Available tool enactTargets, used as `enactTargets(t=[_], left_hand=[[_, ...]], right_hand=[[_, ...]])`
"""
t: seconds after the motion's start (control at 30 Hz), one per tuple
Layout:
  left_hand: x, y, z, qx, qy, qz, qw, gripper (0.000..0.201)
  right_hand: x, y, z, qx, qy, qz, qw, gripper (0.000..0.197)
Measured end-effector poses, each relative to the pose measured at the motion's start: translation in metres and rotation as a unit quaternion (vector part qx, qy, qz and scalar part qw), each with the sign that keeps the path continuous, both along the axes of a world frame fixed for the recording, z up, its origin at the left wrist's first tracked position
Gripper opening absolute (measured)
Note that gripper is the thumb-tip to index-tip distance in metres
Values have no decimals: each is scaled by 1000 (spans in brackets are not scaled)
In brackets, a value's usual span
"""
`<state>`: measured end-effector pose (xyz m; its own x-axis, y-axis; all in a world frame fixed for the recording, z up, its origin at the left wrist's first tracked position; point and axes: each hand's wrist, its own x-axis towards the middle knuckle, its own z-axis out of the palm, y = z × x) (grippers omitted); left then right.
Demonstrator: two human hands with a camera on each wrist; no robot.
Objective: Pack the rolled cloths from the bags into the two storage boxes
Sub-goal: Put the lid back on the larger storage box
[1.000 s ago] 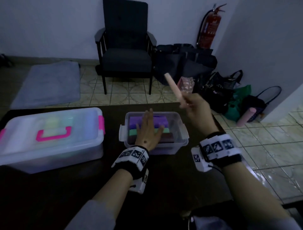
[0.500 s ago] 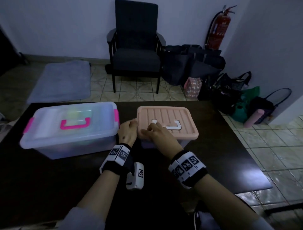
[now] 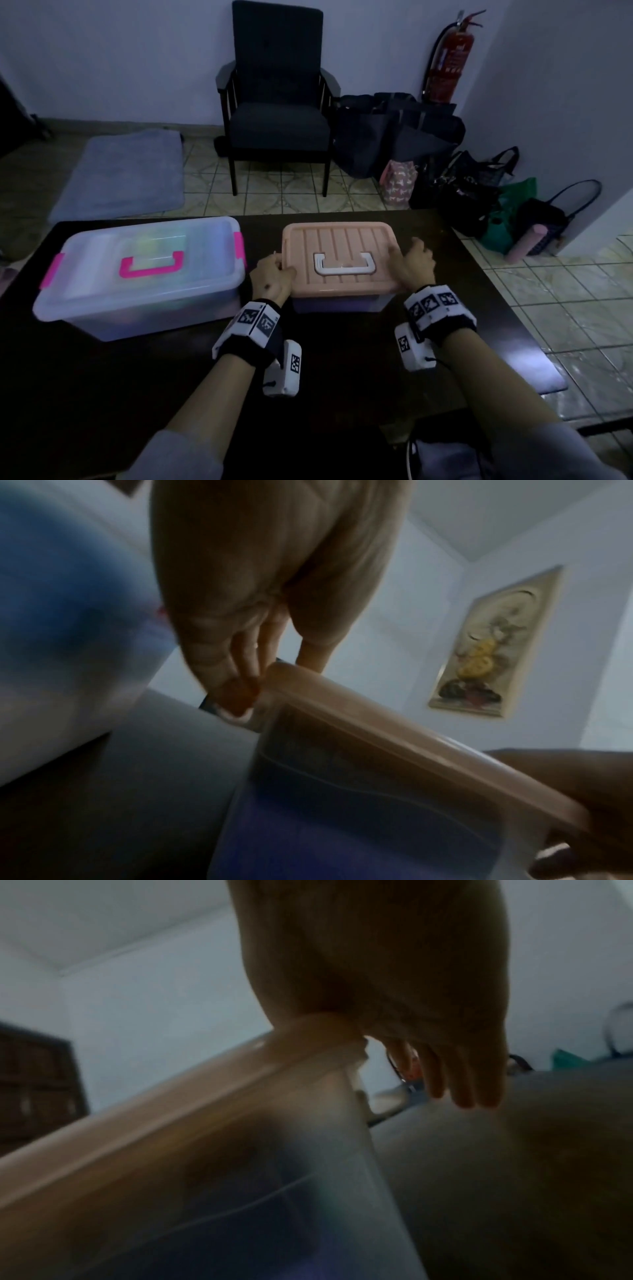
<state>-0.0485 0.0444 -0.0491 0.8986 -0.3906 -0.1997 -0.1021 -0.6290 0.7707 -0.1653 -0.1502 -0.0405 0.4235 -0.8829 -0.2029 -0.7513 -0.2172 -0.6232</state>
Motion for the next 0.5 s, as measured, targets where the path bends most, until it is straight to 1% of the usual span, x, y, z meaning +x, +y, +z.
enactTargets(t=[0.07,0.1,0.17,0.2,0.23,0.27,0.3,0.37,0.43,0.5], left_hand=[[-5,-7,2,37,-14,5,999,37],[-9,-13,4,66,-38,9,997,41],[-16,-25,7,114,-142,-5,983,49],[-19,-33,9,114,-199,-28,973,51],[-21,-42,10,113,-237,-66,963,52],[-22,-51,12,118,-252,-111,954,53],[-22,-59,12,128,-248,-150,948,55],[-21,-69,9,154,-225,-199,941,57],[-18,-74,1,182,-217,-228,931,59],[-16,-75,-6,203,-205,-245,926,60]], right_hand=[[-1,-8,-5,94,-28,-38,994,79],[-2,-10,-8,122,-44,-46,990,84],[-4,-12,-14,150,-63,-52,985,86],[-3,-12,-15,158,-65,-55,984,86],[-3,-14,-15,166,-67,-57,982,86],[-3,-15,-15,183,-67,-60,979,84],[-3,-16,-13,202,-70,-58,975,82],[-5,-19,-11,233,-74,-50,968,76],[-7,-23,-9,248,-80,-49,964,74],[-9,-26,-6,259,-82,-50,961,77]])
